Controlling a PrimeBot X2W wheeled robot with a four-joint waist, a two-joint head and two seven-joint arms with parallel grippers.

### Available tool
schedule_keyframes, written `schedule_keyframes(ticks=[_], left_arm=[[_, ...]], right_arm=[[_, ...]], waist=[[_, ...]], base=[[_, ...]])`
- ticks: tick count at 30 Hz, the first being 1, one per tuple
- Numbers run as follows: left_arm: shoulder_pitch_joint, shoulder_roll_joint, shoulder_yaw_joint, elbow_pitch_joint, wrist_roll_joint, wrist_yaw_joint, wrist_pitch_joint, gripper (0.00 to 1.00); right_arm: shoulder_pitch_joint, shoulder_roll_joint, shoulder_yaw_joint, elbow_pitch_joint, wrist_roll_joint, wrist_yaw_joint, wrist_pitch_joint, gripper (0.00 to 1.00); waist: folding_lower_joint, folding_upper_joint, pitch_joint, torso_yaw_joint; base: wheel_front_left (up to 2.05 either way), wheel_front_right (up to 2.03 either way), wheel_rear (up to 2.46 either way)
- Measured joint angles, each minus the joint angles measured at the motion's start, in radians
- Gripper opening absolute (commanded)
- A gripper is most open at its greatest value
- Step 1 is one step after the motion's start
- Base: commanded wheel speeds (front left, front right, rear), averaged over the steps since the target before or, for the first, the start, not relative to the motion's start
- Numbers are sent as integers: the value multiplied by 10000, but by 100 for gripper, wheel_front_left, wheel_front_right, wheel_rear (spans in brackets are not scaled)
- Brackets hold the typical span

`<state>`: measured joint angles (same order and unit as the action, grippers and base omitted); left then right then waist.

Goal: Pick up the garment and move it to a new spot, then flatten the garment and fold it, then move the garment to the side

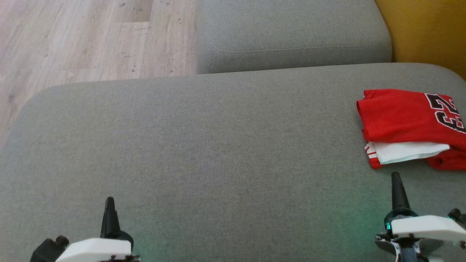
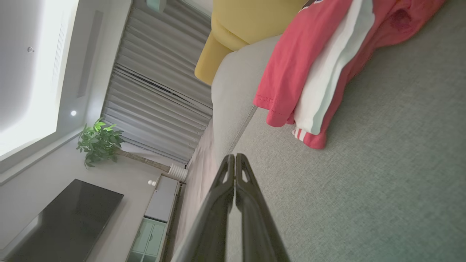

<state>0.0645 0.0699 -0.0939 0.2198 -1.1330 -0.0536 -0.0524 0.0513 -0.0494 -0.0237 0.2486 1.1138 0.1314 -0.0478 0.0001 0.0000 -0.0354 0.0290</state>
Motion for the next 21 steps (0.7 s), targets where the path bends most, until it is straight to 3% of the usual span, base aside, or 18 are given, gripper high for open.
schedule_keyframes(ticks=[21], left_arm=[[-419, 0, 604, 247, -2253, -313, 533, 0]], right_arm=[[-432, -10, -328, 121, 2301, 0, 575, 0]], waist=[[-1, 0, 174, -131]], base=[[0, 0, 0]])
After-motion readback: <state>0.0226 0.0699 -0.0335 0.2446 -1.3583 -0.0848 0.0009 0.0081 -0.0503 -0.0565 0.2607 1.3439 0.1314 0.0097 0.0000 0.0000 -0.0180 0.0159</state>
